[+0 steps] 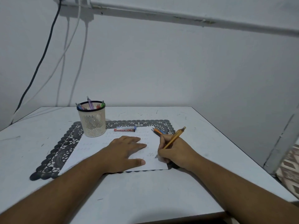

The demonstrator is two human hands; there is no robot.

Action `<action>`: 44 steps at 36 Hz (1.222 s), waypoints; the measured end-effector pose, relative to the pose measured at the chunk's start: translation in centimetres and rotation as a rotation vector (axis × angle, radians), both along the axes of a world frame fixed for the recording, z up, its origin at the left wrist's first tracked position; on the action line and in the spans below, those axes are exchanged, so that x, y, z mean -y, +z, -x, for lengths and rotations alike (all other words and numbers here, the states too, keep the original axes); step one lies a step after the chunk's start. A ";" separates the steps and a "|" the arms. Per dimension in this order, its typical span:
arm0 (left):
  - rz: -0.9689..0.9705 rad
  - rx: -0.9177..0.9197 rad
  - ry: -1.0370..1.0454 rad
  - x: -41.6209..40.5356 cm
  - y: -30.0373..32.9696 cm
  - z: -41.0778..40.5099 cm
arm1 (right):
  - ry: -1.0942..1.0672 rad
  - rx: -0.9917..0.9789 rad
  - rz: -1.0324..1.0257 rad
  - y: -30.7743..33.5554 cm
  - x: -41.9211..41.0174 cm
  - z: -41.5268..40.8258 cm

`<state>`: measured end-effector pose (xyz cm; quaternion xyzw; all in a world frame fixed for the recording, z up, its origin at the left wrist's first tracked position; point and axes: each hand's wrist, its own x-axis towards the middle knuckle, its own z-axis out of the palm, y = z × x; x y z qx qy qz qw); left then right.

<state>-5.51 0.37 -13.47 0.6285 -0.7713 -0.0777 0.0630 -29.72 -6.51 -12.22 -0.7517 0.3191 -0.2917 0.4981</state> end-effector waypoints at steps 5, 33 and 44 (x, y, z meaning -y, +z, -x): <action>-0.001 -0.001 -0.001 0.1 -0.1 -0.1 | -0.055 0.002 0.018 0.1 0.2 0.2; 0.001 -0.015 -0.002 0.0 0.0 0.0 | -0.088 -0.069 0.065 0.6 -0.5 0.0; 0.004 -0.016 -0.001 0.1 -0.2 -0.2 | -0.092 -0.038 0.051 0.7 -0.2 0.5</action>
